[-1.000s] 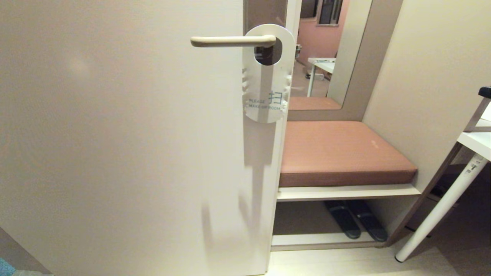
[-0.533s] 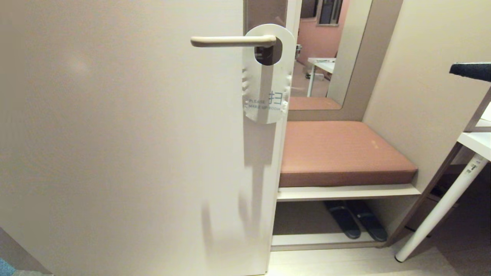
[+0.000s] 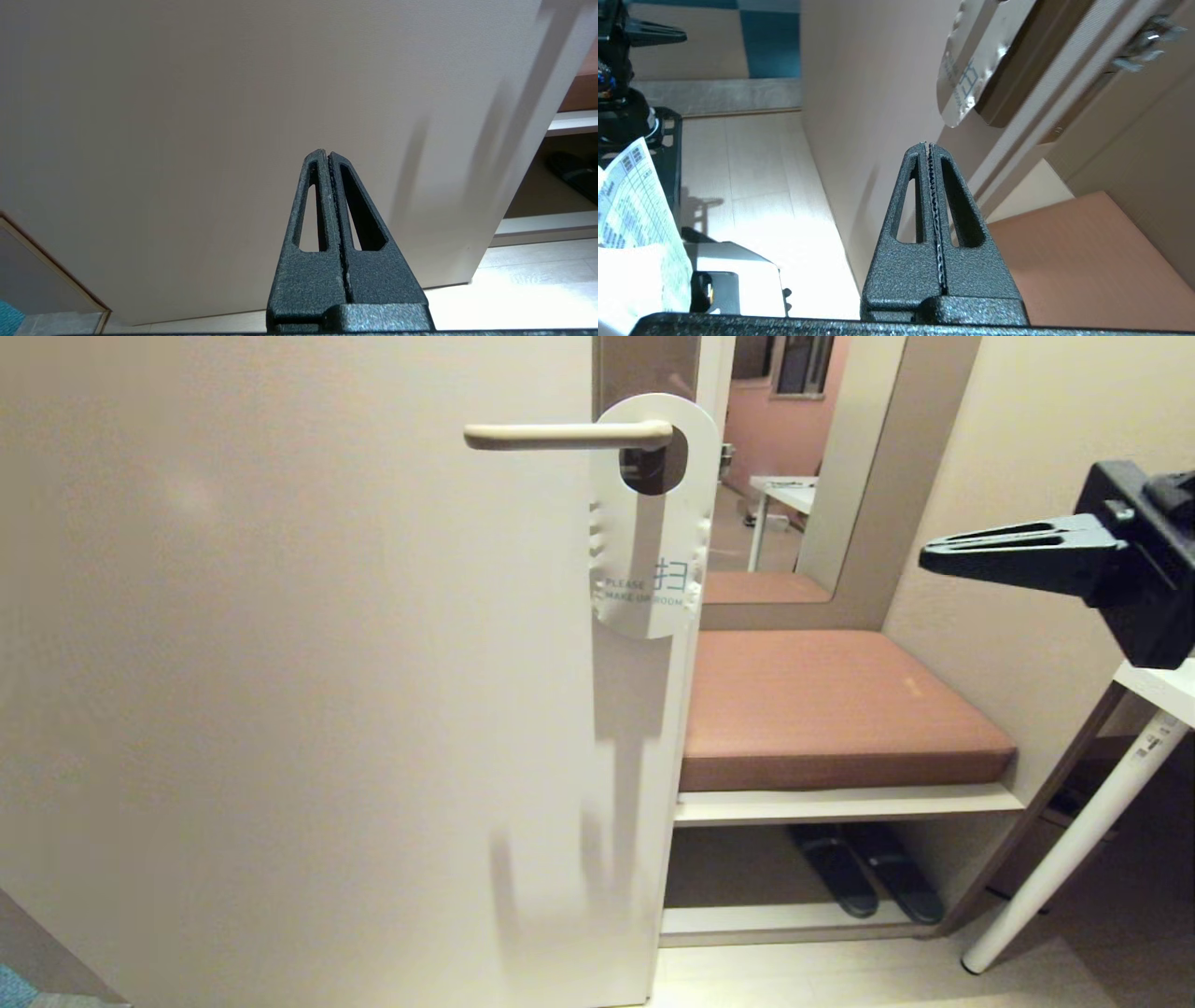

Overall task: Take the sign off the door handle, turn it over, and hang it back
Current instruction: Take down the sign

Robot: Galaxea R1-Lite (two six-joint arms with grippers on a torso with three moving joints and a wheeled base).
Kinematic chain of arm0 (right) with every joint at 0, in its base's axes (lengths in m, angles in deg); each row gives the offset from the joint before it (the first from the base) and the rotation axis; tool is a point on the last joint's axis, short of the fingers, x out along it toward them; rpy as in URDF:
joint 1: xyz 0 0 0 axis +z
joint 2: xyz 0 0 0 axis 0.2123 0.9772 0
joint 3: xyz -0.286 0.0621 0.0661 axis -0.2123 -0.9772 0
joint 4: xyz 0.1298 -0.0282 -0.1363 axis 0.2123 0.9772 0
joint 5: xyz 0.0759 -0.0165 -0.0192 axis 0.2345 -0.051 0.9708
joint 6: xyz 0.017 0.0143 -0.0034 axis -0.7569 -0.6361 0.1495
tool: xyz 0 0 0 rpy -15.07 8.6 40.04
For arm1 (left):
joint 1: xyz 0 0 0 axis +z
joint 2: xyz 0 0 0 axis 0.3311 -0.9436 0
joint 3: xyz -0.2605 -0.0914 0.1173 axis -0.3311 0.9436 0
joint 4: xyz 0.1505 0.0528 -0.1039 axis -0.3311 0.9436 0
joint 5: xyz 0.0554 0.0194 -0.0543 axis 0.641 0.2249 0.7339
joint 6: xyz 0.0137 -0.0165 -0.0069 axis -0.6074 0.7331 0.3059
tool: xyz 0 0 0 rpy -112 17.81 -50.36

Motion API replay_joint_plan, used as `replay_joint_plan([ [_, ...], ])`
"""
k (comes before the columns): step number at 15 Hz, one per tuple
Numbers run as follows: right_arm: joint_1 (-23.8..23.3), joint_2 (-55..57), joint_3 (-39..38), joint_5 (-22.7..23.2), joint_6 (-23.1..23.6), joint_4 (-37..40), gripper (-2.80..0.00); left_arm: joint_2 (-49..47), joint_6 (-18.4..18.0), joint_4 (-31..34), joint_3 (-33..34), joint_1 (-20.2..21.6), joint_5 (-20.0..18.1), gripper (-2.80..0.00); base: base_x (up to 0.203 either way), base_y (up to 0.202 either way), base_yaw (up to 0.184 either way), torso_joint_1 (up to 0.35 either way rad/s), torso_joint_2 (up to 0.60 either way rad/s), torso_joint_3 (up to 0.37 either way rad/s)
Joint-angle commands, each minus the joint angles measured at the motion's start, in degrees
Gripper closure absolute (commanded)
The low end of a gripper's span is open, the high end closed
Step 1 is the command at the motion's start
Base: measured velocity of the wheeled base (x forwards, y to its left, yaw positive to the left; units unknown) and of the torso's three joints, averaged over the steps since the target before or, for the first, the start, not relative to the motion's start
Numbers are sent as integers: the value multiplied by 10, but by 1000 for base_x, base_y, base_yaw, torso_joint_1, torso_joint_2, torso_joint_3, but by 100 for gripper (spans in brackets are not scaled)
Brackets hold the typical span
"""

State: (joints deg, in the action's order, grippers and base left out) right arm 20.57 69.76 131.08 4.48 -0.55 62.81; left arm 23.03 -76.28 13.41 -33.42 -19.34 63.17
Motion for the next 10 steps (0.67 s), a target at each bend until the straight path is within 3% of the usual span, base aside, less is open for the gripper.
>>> replay_joint_plan([
  [1, 11, 42, 17, 4, 3, 0, 0, -1, 0, 0, 0, 0, 1, 0, 0, 0, 0, 0, 0, 0],
  [5, 24, 106, 87, 4, -11, 1, 0, -1, 0, 0, 0, 0, 1, 0, 0, 0, 0, 0, 0, 0],
  [8, 39, 127, 116, 4, -106, 1, 0, -1, 0, 0, 0, 0, 1, 0, 0, 0, 0, 0, 0, 0],
  [10, 48, 142, 122, 4, -131, 1, 0, -1, 0, 0, 0, 0, 1, 0, 0, 0, 0, 0, 0, 0],
])
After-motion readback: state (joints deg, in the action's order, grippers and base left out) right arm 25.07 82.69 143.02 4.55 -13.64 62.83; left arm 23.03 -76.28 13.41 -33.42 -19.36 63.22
